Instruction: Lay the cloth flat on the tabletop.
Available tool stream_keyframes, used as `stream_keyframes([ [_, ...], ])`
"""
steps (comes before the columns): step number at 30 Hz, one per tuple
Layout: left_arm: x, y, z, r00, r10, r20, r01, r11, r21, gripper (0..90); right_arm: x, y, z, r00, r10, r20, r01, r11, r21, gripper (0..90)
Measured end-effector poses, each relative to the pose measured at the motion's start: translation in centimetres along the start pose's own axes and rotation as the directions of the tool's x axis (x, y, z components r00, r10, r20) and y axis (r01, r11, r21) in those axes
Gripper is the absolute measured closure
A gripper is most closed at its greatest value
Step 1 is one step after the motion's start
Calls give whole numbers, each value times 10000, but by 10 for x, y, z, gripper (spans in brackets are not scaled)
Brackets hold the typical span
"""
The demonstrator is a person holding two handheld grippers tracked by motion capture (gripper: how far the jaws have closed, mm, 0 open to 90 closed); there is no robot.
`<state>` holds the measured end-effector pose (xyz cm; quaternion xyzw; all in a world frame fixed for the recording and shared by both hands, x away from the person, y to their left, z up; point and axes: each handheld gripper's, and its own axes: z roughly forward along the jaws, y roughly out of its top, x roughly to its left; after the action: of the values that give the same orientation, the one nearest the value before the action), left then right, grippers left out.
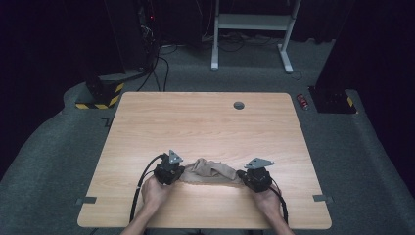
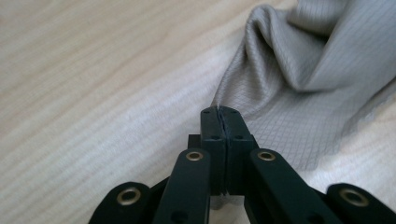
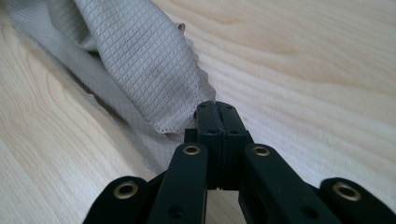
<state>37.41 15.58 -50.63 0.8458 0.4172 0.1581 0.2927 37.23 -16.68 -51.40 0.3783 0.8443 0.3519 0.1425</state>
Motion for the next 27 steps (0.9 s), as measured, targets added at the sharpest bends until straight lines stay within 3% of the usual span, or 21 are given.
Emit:
stream_keyframes([
  [3, -1, -1, 0, 10000, -12, -15, 12, 10000, -8, 864, 0, -2, -1, 10000, -1, -24, 1, 10000, -40, 892],
  [8, -1, 10, -1, 9991, -375, 209, 386, 9975, -596, 650, 0, 5, -8, 9989, 278, -371, -299, 9979, -576, 747],
  [13, -6, 20, 13, 9992, -370, 123, 374, 9985, -394, 605, 10, 17, -2, 9982, 14, -597, -48, 9984, -566, 662],
  [15, -5, 20, 18, 9989, -456, 74, 458, 9984, -328, 607, 11, 19, 6, 9979, 26, -646, -51, 9993, -376, 670],
  [19, -4, 17, 20, 9979, -643, 86, 646, 9969, -448, 605, 11, 19, 14, 9962, 37, -868, -47, 9999, -115, 877],
  [23, -2, 14, 19, 9978, -661, 38, 662, 9961, -583, 574, 10, 23, 7, 9979, -217, -604, 197, 9992, -338, 889],
  [27, -2, 14, 19, 9987, -518, -19, 516, 9968, -606, 571, 1, 33, -4, 9998, 40, -215, -57, 9969, -783, 888],
])
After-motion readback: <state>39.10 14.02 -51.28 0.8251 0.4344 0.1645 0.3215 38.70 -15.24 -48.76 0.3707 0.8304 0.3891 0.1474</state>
